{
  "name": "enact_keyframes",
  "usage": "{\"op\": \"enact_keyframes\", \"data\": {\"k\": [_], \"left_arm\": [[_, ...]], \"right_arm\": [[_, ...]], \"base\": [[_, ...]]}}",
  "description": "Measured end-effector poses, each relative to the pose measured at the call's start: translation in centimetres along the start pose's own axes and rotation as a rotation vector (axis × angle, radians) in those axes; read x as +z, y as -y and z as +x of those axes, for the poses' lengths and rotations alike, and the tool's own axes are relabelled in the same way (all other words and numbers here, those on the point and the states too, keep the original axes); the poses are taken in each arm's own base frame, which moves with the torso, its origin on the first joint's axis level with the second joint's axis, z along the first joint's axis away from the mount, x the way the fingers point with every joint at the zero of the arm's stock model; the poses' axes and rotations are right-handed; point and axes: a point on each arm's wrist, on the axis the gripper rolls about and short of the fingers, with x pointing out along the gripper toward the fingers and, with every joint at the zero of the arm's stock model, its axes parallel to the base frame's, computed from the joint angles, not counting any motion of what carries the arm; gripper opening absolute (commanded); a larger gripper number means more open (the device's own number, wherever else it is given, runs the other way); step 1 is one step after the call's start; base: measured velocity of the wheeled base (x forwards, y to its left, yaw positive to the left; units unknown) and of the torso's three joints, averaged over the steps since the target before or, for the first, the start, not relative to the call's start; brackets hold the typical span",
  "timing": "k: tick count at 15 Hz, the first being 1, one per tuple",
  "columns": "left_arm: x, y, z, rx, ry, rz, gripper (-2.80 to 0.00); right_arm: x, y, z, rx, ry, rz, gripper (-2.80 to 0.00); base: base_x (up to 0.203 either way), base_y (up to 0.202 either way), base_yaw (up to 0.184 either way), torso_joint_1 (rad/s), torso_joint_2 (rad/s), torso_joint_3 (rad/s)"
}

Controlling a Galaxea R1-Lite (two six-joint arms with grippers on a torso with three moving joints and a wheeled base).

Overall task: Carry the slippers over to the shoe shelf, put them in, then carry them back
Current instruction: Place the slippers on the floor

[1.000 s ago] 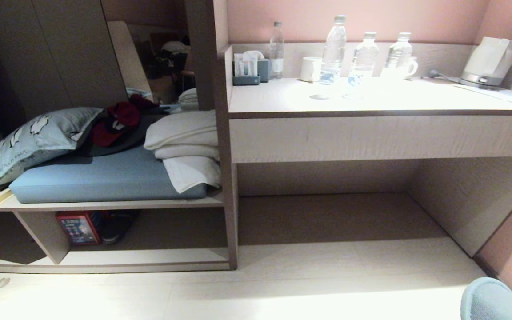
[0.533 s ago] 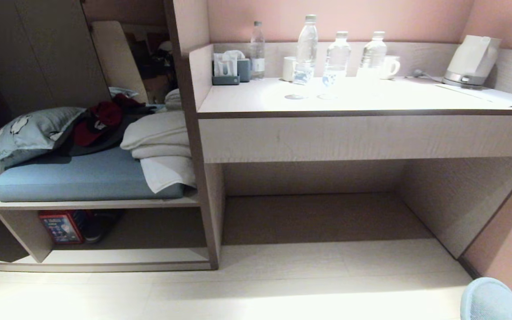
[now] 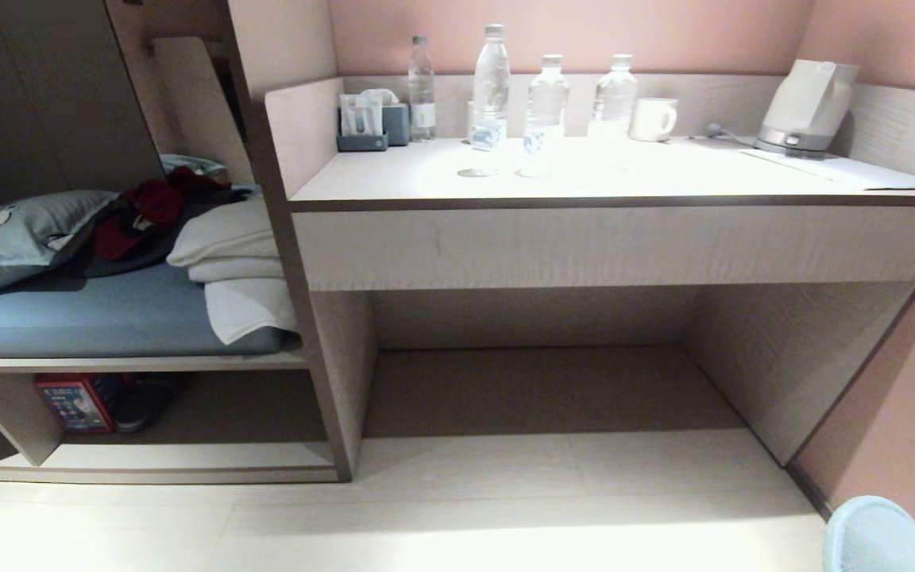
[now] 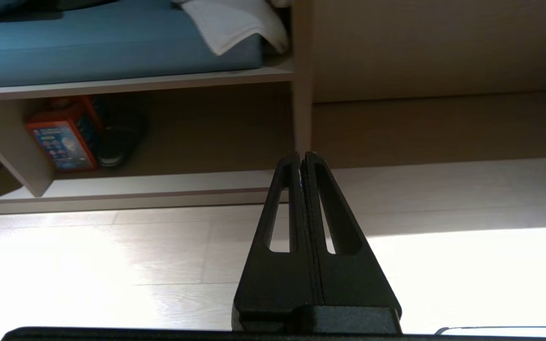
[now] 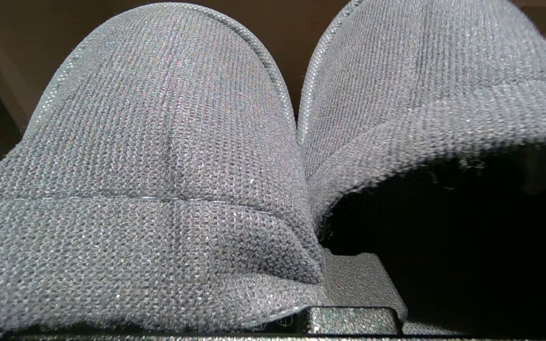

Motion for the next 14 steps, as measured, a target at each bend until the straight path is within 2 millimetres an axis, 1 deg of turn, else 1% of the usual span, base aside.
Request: {"op": "enact_keyframes", "data": {"k": [3,11,14], "left_arm": [[0.0,0.0,0.0,-0.001,0.0,-0.006,-2.8],[0.04,0.0,-0.01,-0.002,0.001,-0.007,-2.8],[0.02,0.0,0.0,-0.001,0.002,-0.007,-2.8]], "right_arm": [[0.0,0.0,0.0,0.001,0.0,0.0,-2.8],[0.0,0.0,0.0,0.0,0.0,0.0,-2.8],[0.0,0.0,0.0,-0.001,0.0,0.0,-2.8]], "base": [[0.0,-0.157,0.002,-0.001,0.0,0.0],[0.0,0.0,0.0,0.0,0.0,0.0],[0.0,0.0,0.0,0.003,0.0,-0.113]]}}
